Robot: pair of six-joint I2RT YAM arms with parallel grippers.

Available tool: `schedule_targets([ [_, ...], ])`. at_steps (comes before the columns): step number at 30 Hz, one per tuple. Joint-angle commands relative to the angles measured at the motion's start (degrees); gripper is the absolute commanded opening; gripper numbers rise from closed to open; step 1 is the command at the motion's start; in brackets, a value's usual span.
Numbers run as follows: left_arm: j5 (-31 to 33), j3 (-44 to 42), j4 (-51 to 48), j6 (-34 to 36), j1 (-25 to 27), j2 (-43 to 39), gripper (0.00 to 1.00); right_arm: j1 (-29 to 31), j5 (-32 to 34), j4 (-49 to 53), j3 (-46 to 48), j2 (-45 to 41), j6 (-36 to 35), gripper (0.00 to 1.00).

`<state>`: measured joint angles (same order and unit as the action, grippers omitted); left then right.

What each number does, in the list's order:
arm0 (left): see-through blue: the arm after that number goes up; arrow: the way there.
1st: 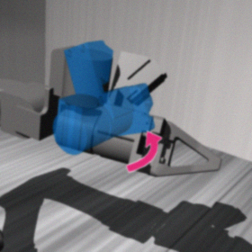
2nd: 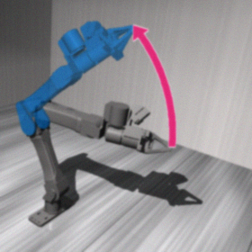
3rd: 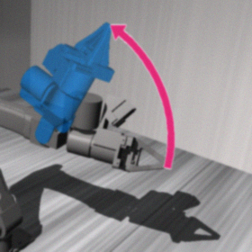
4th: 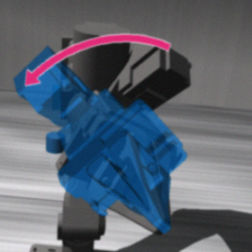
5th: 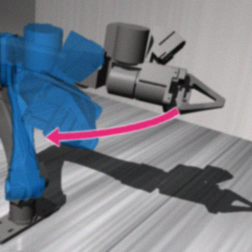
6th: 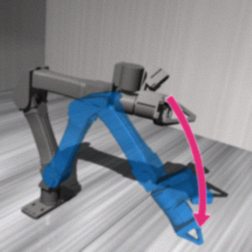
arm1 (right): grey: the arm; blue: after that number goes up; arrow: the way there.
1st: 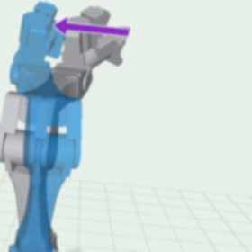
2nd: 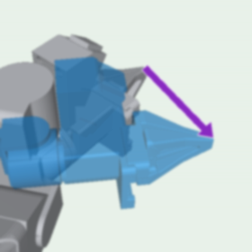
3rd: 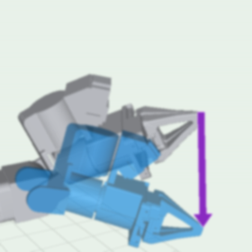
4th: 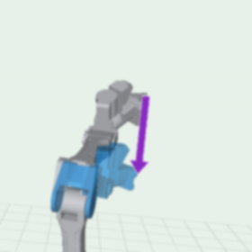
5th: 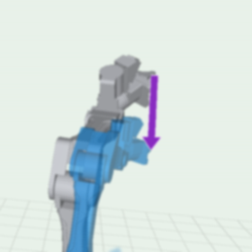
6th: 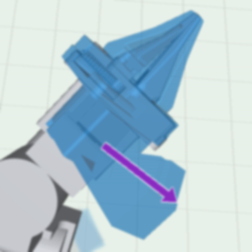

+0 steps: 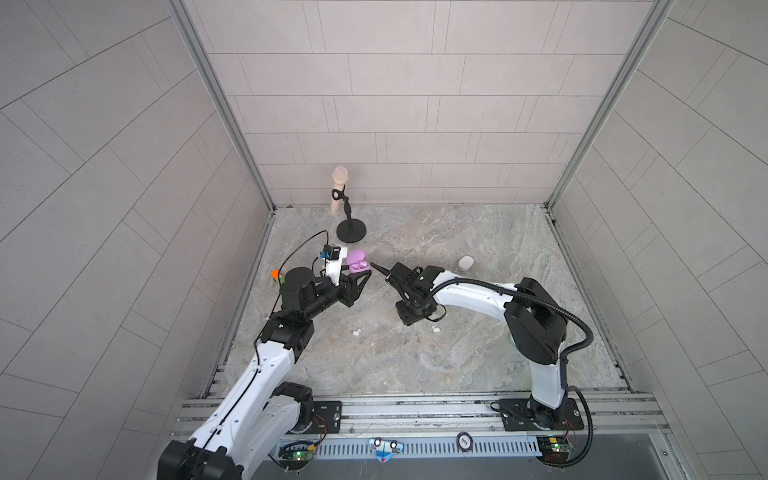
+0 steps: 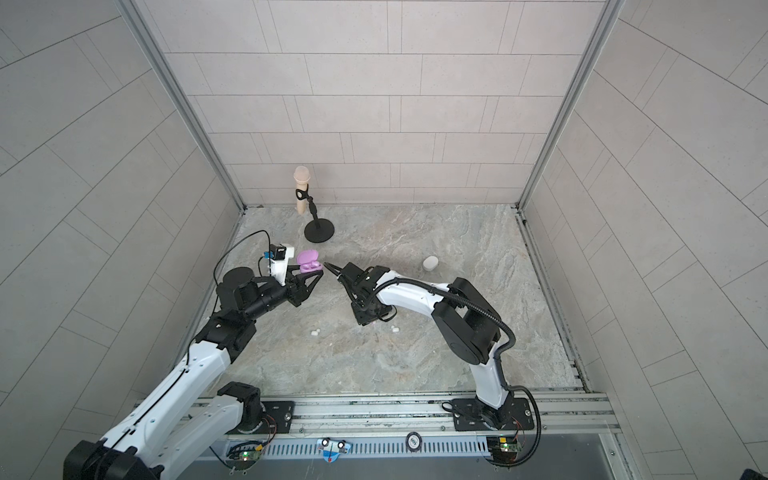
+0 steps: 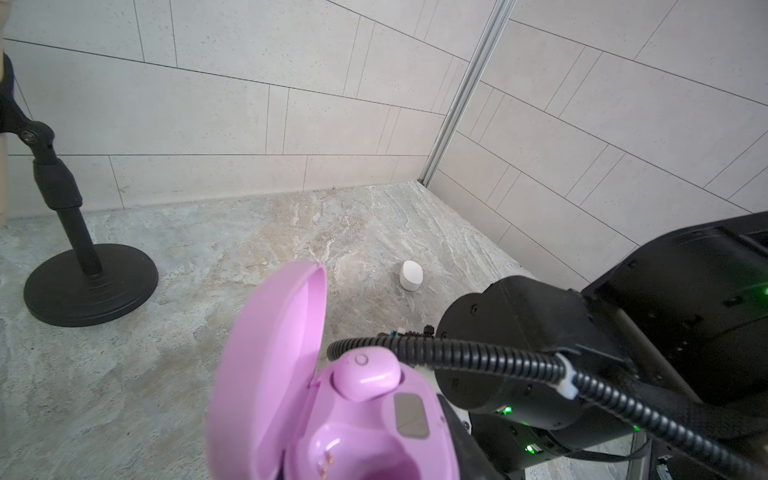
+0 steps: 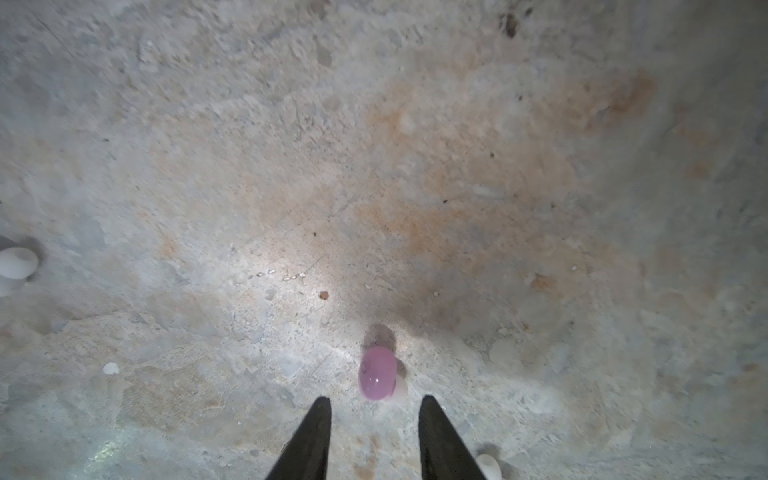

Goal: Insert the wireless bluetooth earbuds into the charging case
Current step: 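Lower the right gripper and close its fingers on the pink earbud, then lift the pink earbud toward the case while the left gripper brings the case closer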

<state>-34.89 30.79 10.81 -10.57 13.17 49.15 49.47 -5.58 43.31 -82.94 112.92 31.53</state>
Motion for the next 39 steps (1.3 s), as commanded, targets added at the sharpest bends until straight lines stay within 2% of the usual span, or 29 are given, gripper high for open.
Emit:
schedule_targets([
  [1, -0.9, -0.3, 1.7, -0.2, 0.2, -1.1, 0.18, 0.2, 0.0, 0.8, -1.3, 1.4, 0.1, 0.38],
  [25, -0.8, -0.3, 1.6, -0.1, 0.2, -1.0, 0.18, 0.5, 0.6, 0.4, -1.0, 4.7, 0.5, 0.31],
  [34, -0.7, -0.5, 1.4, 0.0, 0.2, -1.4, 0.18, 0.4, 1.5, 1.6, -1.3, 6.2, 0.6, 0.23],
  [39, -0.7, -0.5, 1.5, -0.2, 0.2, -1.5, 0.19, 0.4, 1.6, 1.9, -1.3, 6.4, 0.8, 0.16],
])
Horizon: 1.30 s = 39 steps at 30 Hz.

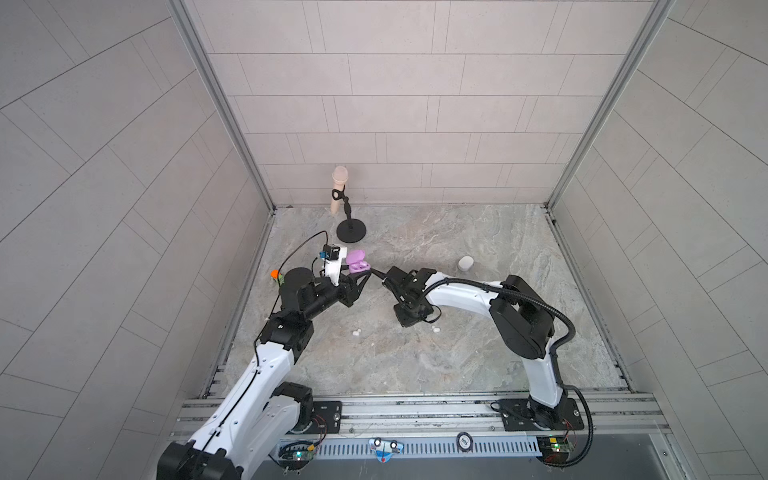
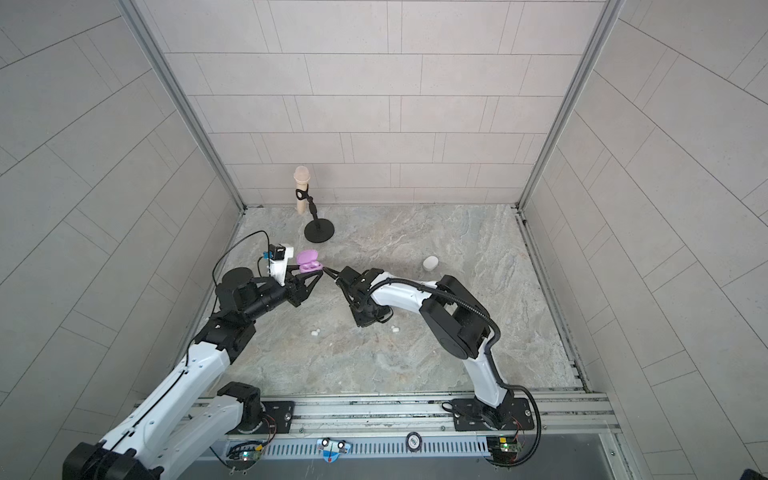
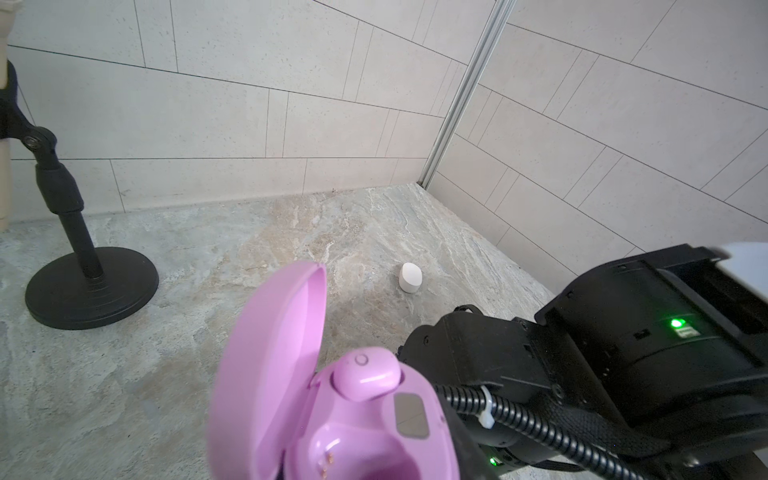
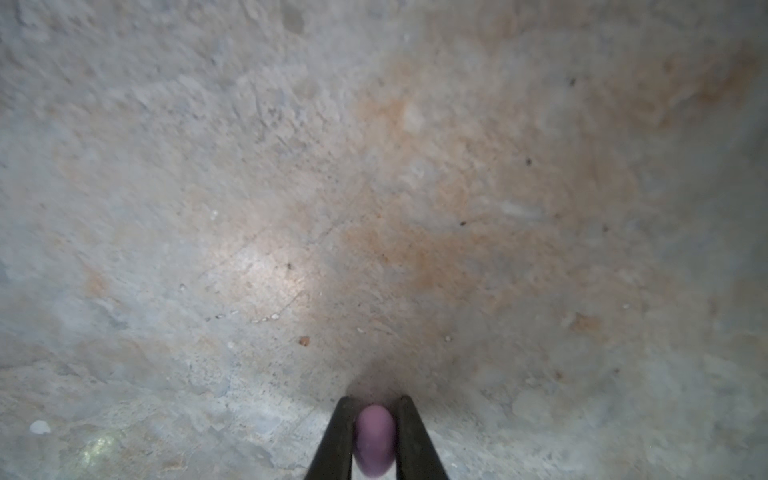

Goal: Insert the wireless bluetooth earbuds into the charging case
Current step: 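Lift the pink earbud toward the case while the left gripper brings the case closer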

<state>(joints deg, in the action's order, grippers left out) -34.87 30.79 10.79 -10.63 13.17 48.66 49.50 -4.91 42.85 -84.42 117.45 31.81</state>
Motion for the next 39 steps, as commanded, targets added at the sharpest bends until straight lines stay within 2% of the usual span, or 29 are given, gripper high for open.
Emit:
schedule_targets([
  [1, -0.7, -0.5, 1.5, -0.1, 0.2, -1.0, 0.19, 0.4, 1.0, 2.3, 0.2, 1.7, 0.6, 0.15],
  [8, 0.2, -0.3, 0.2, 0.8, 1.1, -0.9, 0.19, -0.7, -0.1, 1.2, 1.8, -3.1, 2.1, 0.11],
  [18, 2.4, -1.4, 4.4, -0.1, 3.7, -0.3, 0.19, -5.2, -2.7, 0.9, 9.0, -18.1, 5.9, 0.09],
  [25, 7.2, -3.2, 12.6, 2.0, 13.1, 2.6, 0.19, -8.9, -5.6, 2.1, 11.7, -31.1, 8.8, 0.09],
  [31, 8.9, -2.5, 22.7, 4.4, 22.0, 10.0, 0.19, -10.3, -7.7, 1.1, 11.2, -40.9, 11.3, 0.1],
  [39, 7.2, 2.1, 30.8, 8.7, 26.5, 20.8, 0.18, -11.3, -9.3, -4.0, 12.2, -50.8, 17.8, 0.11],
])
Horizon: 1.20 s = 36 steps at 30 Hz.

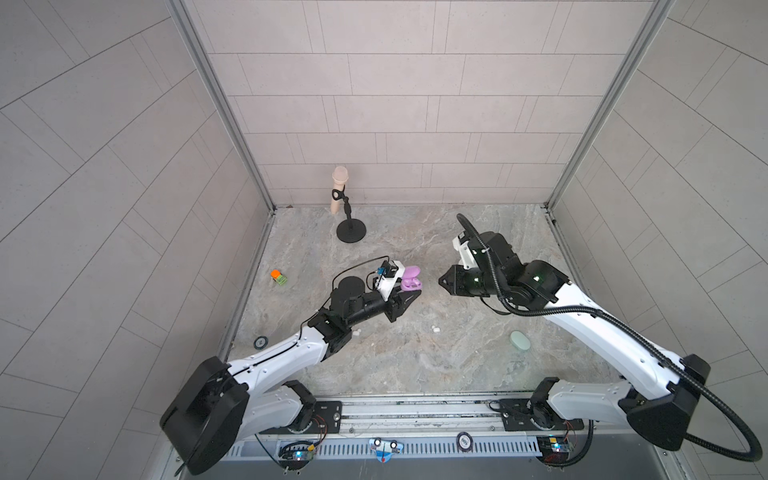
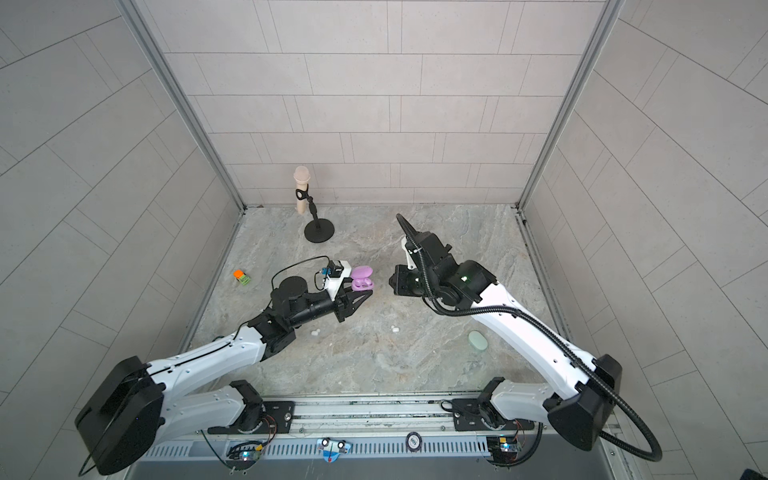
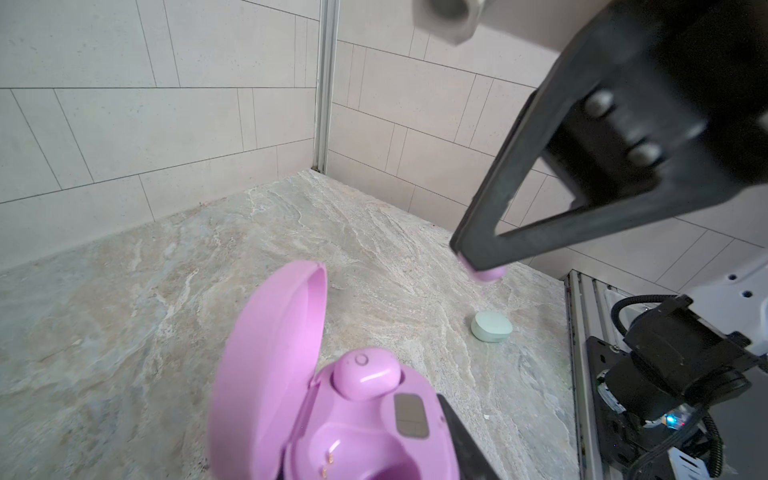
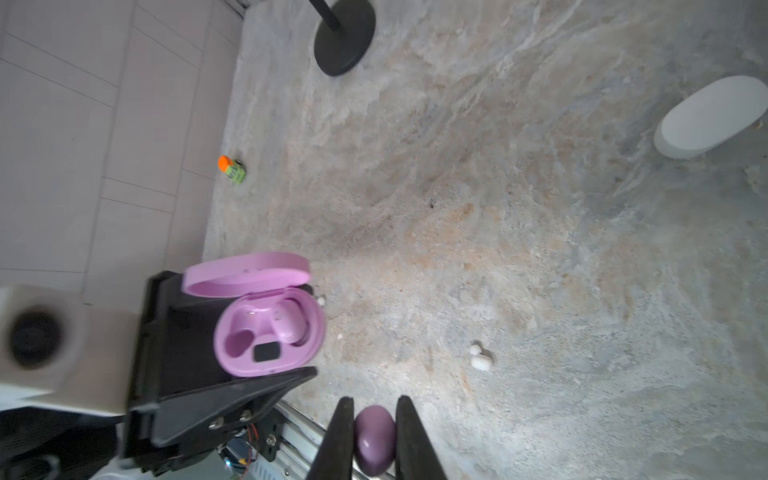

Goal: Insert the wireless bluetooth earbuds into the charging case
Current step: 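Lift the pink earbud toward the case while the left gripper brings the case closer, then press the pink earbud into the empty slot of the case held by the left gripper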

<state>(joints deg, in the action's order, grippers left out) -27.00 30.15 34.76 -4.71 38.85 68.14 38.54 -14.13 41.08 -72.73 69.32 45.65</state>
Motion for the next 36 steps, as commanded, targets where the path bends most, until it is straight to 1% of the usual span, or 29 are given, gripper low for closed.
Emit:
schedule_targets([
  [1, -1.0, 3.2, 7.9, 3.0, 1.0, 2.3, 0.18, -0.3, 0.4, -2.9, 1.1, -3.7, 4.4, 0.11],
  [7, -1.8, 5.4, 11.7, 4.4, 2.4, 6.6, 0.18, -0.3, 0.8, -11.3, 6.0, -8.3, 8.7, 0.12],
  [13, -2.0, 7.8, 12.8, 6.0, 5.6, 8.2, 0.18, -0.2, -1.6, -14.7, 6.5, -7.7, 12.2, 0.12],
  [18, -1.9, 8.6, 13.4, 6.4, 7.1, 8.7, 0.18, -0.2, -2.7, -17.4, 7.1, -7.7, 13.8, 0.12],
  [25, -1.2, 8.9, 15.2, 5.7, 7.5, 9.7, 0.18, 0.1, -3.2, -19.5, 8.4, -8.3, 15.4, 0.12],
  [36, -0.8, 10.4, 14.9, 5.8, 7.6, 10.4, 0.18, 0.9, -3.2, -22.5, 10.4, -8.6, 16.9, 0.11],
])
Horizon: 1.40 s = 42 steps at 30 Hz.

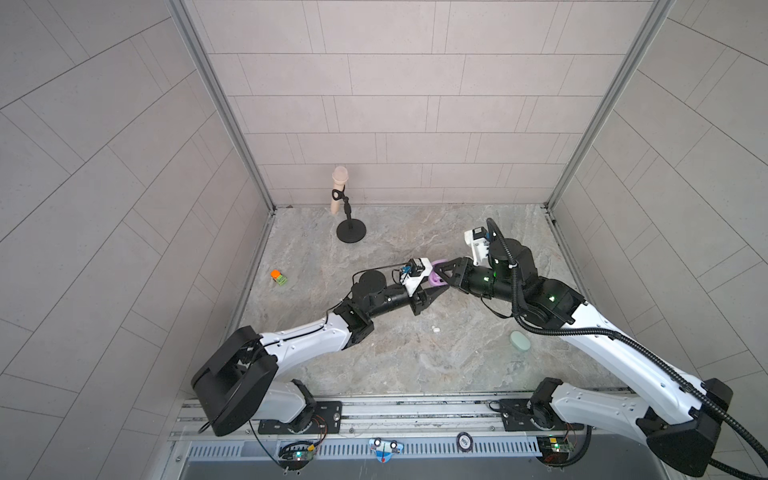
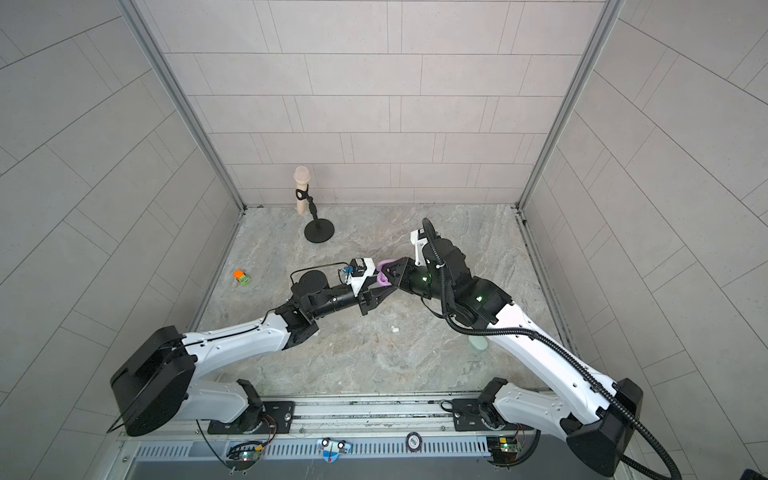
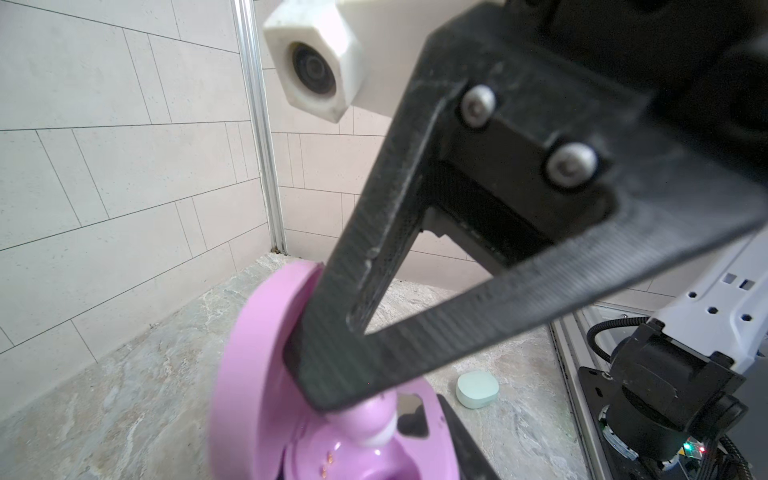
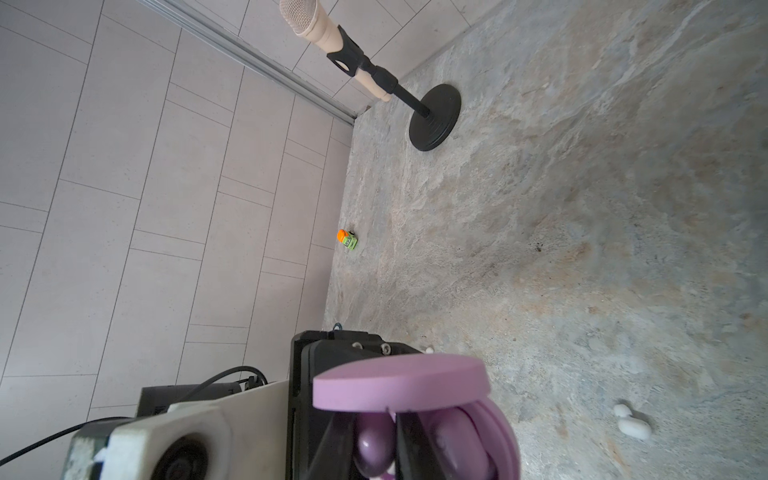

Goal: Insert the wireless bluetooth earbuds into the charging case
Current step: 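Press the pink earbud into the empty slot of the case held by the left gripper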

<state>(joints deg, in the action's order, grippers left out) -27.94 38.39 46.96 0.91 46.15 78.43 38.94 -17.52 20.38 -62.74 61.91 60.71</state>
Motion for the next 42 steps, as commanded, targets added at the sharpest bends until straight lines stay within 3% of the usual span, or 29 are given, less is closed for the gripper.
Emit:
schedule_targets([
  [1, 0.2, 2.2, 2.7, 0.2, 0.2, 0.2, 0.18, 0.5, 0.2, -2.0, 0.5, -1.4, 2.0, 0.11],
  [23, 0.7, 3.2, 3.7, -0.6, 0.3, 0.6, 0.18, 1.4, -0.1, -3.4, 3.2, -2.1, 2.9, 0.12],
  [33, 1.8, 2.8, 3.2, 0.0, 0.2, 0.1, 0.17, 1.7, 1.2, 0.7, 2.5, -2.9, 1.8, 0.32],
  [42, 2.1, 2.7, 2.9, 0.2, 0.0, -0.6, 0.17, 1.8, 3.4, 5.0, 1.2, -3.8, 0.7, 0.39],
])
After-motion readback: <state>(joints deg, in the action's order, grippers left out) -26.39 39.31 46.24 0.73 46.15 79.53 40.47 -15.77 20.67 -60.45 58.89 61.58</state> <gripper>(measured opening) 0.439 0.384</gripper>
